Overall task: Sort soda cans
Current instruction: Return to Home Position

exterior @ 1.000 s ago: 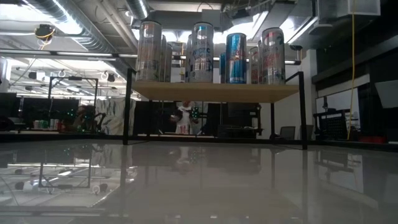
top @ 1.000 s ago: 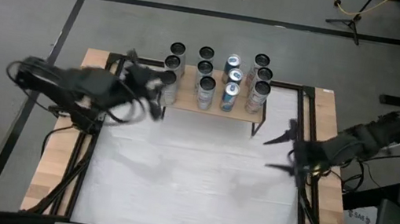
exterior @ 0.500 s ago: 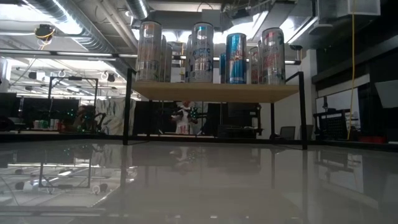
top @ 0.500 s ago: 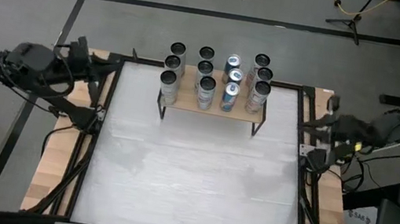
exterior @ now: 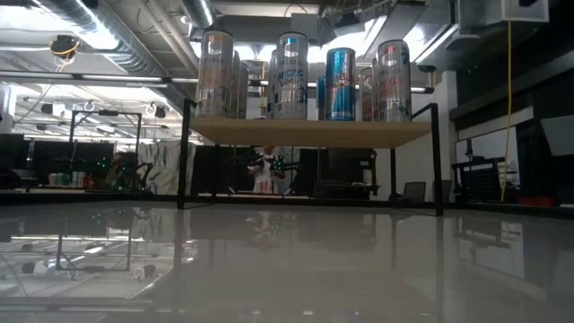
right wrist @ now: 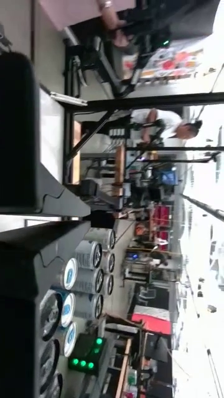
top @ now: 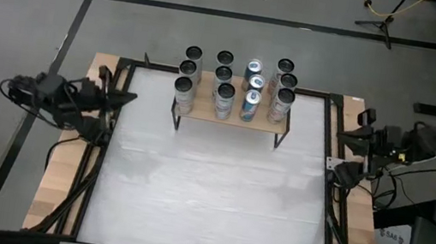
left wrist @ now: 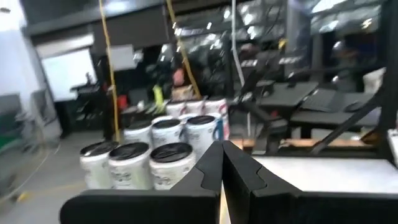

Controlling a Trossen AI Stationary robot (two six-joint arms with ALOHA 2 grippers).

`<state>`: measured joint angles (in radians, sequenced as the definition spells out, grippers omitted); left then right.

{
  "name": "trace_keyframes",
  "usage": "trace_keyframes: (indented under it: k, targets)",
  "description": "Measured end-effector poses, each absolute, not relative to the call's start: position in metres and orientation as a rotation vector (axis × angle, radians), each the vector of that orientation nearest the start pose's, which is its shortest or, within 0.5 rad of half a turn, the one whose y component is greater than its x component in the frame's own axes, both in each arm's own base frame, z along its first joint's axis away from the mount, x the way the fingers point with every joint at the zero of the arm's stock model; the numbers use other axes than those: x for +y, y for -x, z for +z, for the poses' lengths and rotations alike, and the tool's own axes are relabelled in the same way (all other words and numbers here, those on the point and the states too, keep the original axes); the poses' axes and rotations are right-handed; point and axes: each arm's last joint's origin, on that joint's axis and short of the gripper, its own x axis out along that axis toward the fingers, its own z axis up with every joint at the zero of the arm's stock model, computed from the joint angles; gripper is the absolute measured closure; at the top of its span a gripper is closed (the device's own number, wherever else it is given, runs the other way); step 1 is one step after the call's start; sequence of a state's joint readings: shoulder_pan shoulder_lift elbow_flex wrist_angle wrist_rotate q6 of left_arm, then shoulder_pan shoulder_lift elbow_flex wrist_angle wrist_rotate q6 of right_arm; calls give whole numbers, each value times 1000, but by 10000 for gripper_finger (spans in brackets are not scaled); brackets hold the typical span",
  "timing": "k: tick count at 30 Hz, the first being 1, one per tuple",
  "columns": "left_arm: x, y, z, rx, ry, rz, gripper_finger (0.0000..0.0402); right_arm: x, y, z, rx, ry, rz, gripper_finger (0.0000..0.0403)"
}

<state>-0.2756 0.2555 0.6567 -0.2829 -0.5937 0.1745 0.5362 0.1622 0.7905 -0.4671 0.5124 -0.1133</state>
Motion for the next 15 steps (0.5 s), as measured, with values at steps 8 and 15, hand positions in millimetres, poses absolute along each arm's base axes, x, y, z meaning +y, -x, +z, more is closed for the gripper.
trace_keyframes:
  k: [8,15]
  targets:
    - [1,-52,285,-214,-86,304,401,-6,-17,316,-179,14,14,384]
    - [0,-62,265,-271,-123,345,401,3,-31,303,-224,88,32,384]
